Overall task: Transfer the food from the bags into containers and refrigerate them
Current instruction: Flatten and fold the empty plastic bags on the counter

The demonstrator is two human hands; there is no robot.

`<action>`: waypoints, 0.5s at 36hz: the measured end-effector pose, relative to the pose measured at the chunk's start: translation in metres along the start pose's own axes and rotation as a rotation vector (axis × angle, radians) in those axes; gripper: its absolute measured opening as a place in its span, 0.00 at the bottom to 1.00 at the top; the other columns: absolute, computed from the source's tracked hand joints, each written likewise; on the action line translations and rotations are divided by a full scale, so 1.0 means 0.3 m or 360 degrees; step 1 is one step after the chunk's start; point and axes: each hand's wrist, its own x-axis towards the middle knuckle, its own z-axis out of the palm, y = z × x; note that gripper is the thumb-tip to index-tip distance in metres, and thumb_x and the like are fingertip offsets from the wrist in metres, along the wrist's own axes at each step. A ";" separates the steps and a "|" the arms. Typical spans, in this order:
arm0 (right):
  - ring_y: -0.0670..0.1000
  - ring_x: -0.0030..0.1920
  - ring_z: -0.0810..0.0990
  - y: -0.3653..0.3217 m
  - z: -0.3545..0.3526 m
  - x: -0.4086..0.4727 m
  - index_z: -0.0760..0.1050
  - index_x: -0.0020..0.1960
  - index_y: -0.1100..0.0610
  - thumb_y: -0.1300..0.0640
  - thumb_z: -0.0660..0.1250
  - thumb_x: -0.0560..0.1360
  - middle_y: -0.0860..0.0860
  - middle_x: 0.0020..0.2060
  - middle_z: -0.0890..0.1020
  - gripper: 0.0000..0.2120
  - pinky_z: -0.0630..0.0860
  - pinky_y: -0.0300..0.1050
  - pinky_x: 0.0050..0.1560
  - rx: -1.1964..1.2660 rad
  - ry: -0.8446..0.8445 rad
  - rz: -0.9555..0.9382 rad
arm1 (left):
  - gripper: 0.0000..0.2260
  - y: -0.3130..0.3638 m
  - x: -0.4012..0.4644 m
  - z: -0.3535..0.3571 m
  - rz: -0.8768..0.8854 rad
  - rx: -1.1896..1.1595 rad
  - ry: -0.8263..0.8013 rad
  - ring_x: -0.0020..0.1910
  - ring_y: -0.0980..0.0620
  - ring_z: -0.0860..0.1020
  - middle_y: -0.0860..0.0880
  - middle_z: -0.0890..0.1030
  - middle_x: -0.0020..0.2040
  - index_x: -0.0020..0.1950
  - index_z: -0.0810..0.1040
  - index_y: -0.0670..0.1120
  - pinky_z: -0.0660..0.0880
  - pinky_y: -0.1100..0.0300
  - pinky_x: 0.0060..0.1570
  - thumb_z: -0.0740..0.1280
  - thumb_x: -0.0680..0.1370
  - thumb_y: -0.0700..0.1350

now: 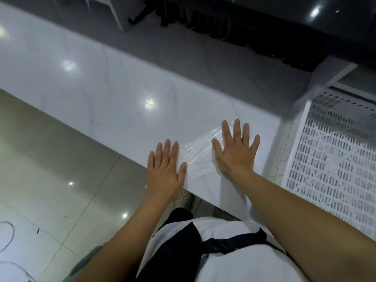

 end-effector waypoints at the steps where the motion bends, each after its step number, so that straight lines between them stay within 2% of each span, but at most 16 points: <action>1: 0.56 0.79 0.33 -0.001 0.001 0.000 0.34 0.80 0.42 0.32 0.33 0.79 0.50 0.81 0.38 0.32 0.37 0.67 0.76 -0.0006 -0.0001 -0.0003 | 0.29 0.000 0.000 -0.004 -0.0009 0.0001 -0.0019 0.81 0.49 0.35 0.49 0.38 0.82 0.82 0.38 0.52 0.37 0.48 0.79 0.40 0.84 0.60; 4: 0.56 0.79 0.33 -0.001 -0.001 0.011 0.33 0.80 0.42 0.32 0.32 0.79 0.50 0.81 0.38 0.32 0.36 0.68 0.75 -0.0032 -0.0005 -0.0034 | 0.30 -0.001 0.004 -0.019 0.0003 -0.0026 -0.0098 0.80 0.50 0.32 0.50 0.36 0.82 0.82 0.36 0.53 0.35 0.48 0.78 0.43 0.84 0.61; 7: 0.57 0.79 0.33 0.009 -0.010 0.045 0.33 0.79 0.41 0.32 0.32 0.79 0.50 0.81 0.38 0.32 0.36 0.68 0.75 -0.0072 0.0006 -0.0104 | 0.32 -0.008 0.016 -0.059 -0.0009 -0.0273 -0.0123 0.81 0.50 0.38 0.51 0.42 0.83 0.83 0.46 0.52 0.36 0.51 0.78 0.55 0.83 0.59; 9: 0.57 0.79 0.33 0.015 -0.020 0.063 0.33 0.79 0.41 0.31 0.32 0.79 0.50 0.81 0.38 0.32 0.37 0.69 0.75 -0.0100 -0.0002 -0.0148 | 0.31 -0.006 0.029 -0.104 -0.0066 -0.0435 -0.0104 0.82 0.48 0.48 0.48 0.53 0.83 0.82 0.57 0.51 0.45 0.51 0.78 0.64 0.81 0.56; 11: 0.57 0.79 0.33 0.017 -0.028 0.071 0.33 0.79 0.40 0.31 0.32 0.79 0.50 0.81 0.38 0.31 0.38 0.69 0.75 -0.0124 -0.0005 -0.0191 | 0.29 0.001 0.054 -0.147 -0.0098 -0.0562 -0.0081 0.77 0.45 0.59 0.46 0.63 0.79 0.78 0.65 0.50 0.57 0.51 0.74 0.68 0.79 0.53; 13: 0.57 0.79 0.32 0.018 -0.034 0.076 0.33 0.79 0.40 0.31 0.32 0.79 0.50 0.81 0.37 0.31 0.38 0.70 0.75 -0.0139 -0.0010 -0.0221 | 0.31 0.013 0.096 -0.184 -0.0077 -0.0594 -0.0146 0.73 0.44 0.64 0.46 0.68 0.75 0.78 0.65 0.50 0.64 0.51 0.69 0.71 0.77 0.54; 16: 0.57 0.79 0.32 0.020 -0.041 0.074 0.33 0.79 0.40 0.31 0.32 0.79 0.50 0.81 0.37 0.31 0.37 0.70 0.75 -0.0138 -0.0016 -0.0231 | 0.36 0.045 0.164 -0.212 -0.0033 -0.0436 -0.0305 0.68 0.43 0.69 0.45 0.67 0.73 0.78 0.63 0.51 0.71 0.52 0.62 0.74 0.74 0.53; 18: 0.57 0.79 0.32 0.022 -0.040 0.075 0.34 0.79 0.39 0.31 0.33 0.79 0.49 0.81 0.38 0.31 0.37 0.70 0.75 -0.0117 -0.0022 -0.0232 | 0.36 0.070 0.196 -0.220 -0.0019 -0.0356 -0.0376 0.57 0.45 0.75 0.46 0.67 0.69 0.76 0.63 0.52 0.75 0.55 0.50 0.76 0.72 0.51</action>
